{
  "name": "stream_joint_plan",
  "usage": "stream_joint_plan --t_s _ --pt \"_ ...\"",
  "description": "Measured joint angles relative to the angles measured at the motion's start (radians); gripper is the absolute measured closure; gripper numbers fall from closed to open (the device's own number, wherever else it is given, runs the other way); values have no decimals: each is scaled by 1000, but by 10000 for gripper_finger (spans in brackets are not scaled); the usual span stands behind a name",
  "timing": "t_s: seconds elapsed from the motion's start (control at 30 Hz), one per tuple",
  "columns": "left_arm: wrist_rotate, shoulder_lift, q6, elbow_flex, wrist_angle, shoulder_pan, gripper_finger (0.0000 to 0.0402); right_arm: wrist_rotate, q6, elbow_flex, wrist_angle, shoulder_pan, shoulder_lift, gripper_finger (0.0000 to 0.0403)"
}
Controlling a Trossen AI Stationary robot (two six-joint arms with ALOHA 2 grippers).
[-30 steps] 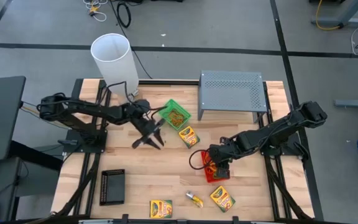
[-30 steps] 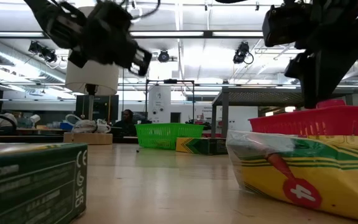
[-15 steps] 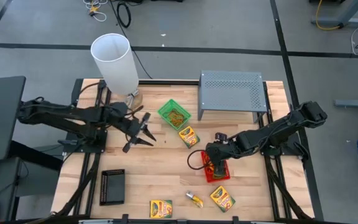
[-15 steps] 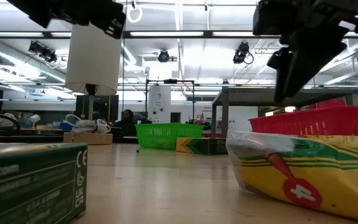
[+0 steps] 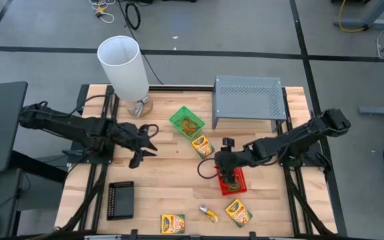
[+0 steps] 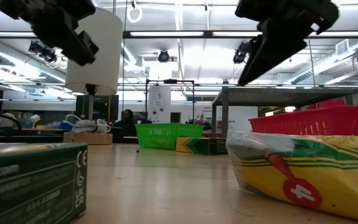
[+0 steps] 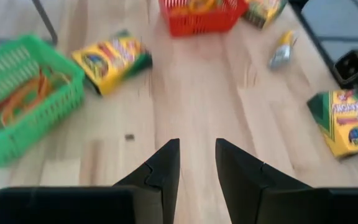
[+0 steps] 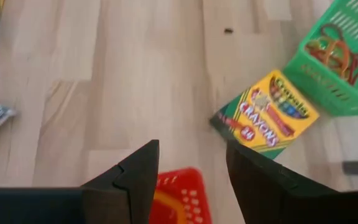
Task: Pick & Place Office Desk Supplies
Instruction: Put the yellow crayon box into the black bin
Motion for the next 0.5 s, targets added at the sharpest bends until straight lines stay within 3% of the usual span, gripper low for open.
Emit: stream_joint_plan --t_s 0.5 --pt "-29 10 -179 0 -211 -92 291 -6 -57 0 85 -136 1 206"
